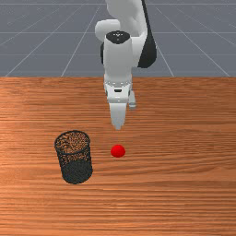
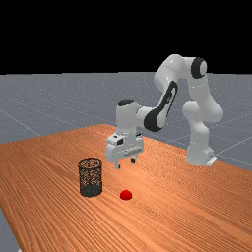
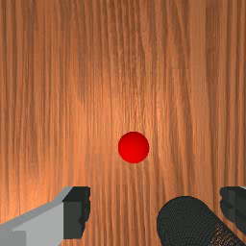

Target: Put the ball into the container

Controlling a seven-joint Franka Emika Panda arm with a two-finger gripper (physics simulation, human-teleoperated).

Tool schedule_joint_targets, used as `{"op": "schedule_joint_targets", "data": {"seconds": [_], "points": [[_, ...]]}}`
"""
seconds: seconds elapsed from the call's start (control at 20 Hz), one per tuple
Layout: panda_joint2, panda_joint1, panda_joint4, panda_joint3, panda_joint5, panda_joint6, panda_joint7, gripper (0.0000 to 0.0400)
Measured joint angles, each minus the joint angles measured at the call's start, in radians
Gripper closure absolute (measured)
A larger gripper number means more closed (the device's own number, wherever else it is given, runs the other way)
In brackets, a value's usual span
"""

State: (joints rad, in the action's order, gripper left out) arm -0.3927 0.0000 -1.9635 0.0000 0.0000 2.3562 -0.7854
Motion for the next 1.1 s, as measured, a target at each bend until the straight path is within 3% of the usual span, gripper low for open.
{"op": "schedule_joint_targets", "data": {"seconds": [0.05, 0.1, 0.2, 0.25, 0.3, 0.35, 0.4, 0.45, 0.5, 0.55, 0.65, 0.7, 0.75, 0.8, 0.9, 1.1], "points": [[0.000, 0.000, 0.000, 0.000, 0.000, 0.000, 0.000, 0.0157], [0.000, 0.000, 0.000, 0.000, 0.000, 0.000, 0.000, 0.0252], [0.000, 0.000, 0.000, 0.000, 0.000, 0.000, 0.000, 0.0346], [0.000, 0.000, 0.000, 0.000, 0.000, 0.000, 0.000, 0.0367], [-0.013, 0.000, 0.026, 0.000, 0.000, -0.041, 0.000, 0.0223], [-0.019, 0.000, 0.031, 0.000, 0.000, -0.045, 0.000, 0.0135], [-0.008, 0.005, 0.003, -0.005, -0.012, 0.002, 0.011, 0.0082], [0.017, 0.011, -0.066, -0.004, -0.011, 0.138, 0.028, 0.0206], [-0.009, 0.020, -0.002, -0.003, -0.020, 0.014, 0.036, 0.0283], [-0.011, 0.026, -0.002, -0.007, -0.029, 0.016, 0.044, 0.0329], [-0.015, 0.024, -0.003, -0.004, -0.023, 0.021, 0.038, 0.0374], [-0.080, 0.017, 0.098, 0.004, -0.006, -0.108, 0.023, 0.0227], [-0.045, 0.028, 0.002, -0.008, -0.029, 0.038, 0.045, 0.0138], [-0.047, 0.026, 0.001, -0.006, -0.026, 0.040, 0.042, 0.0084], [-0.047, 0.028, 0.001, -0.009, -0.032, 0.040, 0.043, 0.0031], [-0.084, 0.017, 0.032, -0.002, -0.015, 0.014, 0.025, 0.0004]]}}
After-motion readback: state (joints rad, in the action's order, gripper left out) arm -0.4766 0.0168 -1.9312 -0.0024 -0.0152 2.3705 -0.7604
